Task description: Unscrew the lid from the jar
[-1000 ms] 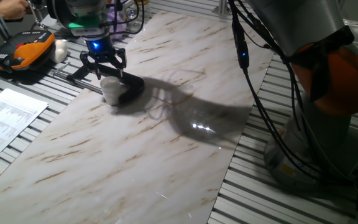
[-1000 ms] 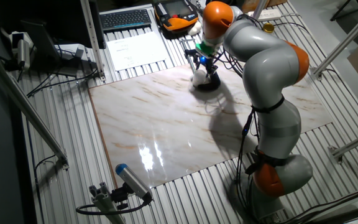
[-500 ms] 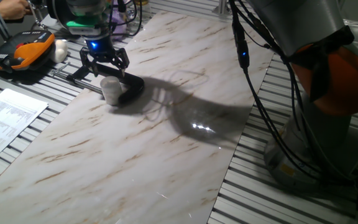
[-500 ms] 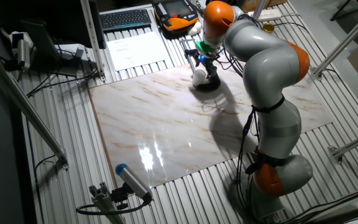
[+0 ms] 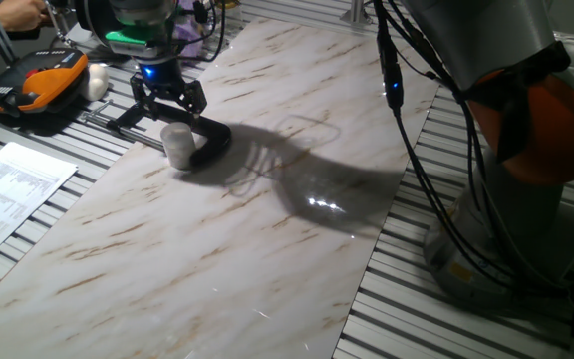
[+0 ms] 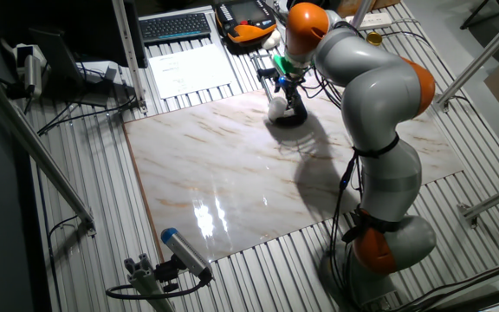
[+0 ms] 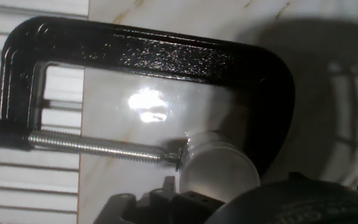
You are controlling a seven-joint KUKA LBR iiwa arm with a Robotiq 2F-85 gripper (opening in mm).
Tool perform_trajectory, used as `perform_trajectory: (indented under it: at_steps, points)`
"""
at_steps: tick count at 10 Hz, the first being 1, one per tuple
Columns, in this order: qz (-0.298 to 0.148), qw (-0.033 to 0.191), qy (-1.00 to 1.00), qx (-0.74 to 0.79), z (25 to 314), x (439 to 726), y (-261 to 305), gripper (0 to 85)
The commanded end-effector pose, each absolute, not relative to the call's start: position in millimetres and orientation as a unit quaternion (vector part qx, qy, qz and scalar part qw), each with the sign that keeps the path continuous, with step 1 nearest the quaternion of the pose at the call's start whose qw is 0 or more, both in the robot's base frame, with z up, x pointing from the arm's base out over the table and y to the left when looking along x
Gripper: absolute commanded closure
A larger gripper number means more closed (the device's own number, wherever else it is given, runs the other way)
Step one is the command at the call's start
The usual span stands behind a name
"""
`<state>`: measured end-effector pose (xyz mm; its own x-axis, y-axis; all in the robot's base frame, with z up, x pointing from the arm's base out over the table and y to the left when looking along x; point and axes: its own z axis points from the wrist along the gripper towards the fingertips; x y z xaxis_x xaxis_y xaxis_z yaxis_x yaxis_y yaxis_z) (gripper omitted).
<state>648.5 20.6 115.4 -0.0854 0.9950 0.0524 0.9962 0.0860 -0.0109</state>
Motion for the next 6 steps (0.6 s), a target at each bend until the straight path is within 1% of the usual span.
perform_trajectory:
  at_steps: [1,6]
  points:
    - [-0.020,0.016,-0.447,-0.894,115.9,648.5,20.7,17.0]
    - [-0.015,0.024,-0.431,-0.902,118.1,648.2,20.8,17.0]
